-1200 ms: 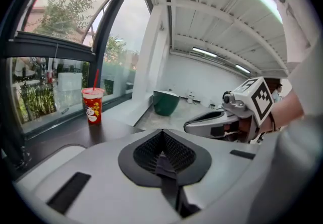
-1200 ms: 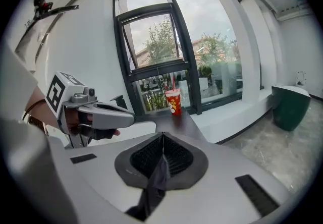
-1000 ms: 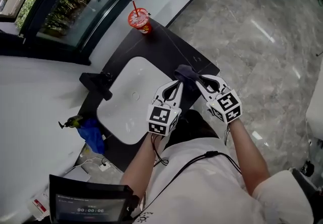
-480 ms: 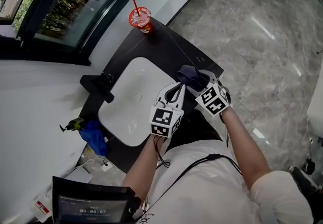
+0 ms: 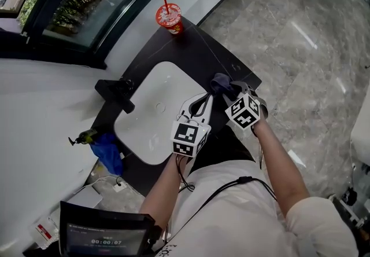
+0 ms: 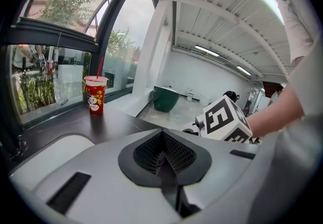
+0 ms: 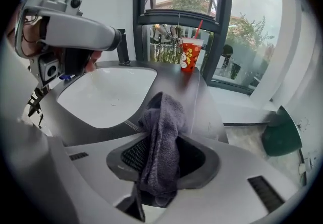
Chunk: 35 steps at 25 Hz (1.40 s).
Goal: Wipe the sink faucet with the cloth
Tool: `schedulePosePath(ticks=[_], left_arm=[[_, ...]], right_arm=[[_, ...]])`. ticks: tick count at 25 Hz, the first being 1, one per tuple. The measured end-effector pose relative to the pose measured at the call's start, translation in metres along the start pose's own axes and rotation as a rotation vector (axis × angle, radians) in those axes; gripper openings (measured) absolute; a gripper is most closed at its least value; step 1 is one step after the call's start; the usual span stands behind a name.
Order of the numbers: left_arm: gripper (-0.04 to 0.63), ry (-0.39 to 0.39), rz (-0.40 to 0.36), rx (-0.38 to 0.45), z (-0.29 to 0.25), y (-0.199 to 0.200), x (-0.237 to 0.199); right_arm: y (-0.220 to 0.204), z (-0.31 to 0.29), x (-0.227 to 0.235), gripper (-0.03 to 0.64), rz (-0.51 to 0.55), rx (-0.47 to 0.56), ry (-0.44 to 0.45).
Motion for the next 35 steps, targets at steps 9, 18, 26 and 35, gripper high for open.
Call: schedulePosePath(ticks=[9, 18, 26, 35], left_arm=[[-0.008, 0.017, -0.002, 0.028, 0.01, 0.004, -0.001], [-0.008, 0.106, 0.017, 0.131, 0.046, 0.023, -0.005], [-0.008, 0.301, 0.06, 0.292, 0.12, 0.043, -0.023], [-0.008, 0.599, 0.155, 0.435, 0.213, 0.02, -0.047]], right_arm=[[-0.003, -0.001, 0.012, 0.095, -0.072, 0.022, 0.034], [0.046, 0.052, 0.018, 0.095, -0.165, 0.294, 0.078], [0.14, 0.07, -0.003, 0.095, -0.005, 0.481, 0.219], [0.227, 0.045, -0.048, 0.095, 0.207, 0.582, 0.413]])
Point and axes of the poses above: the fingertips, and each gripper's own axes: z backward along the fingers, x to its right, y out of its top, the point moved 9 cm from there along z, backward along the fingers, and after that the axes turned 9 degrees about z, right-handed, at the moved point
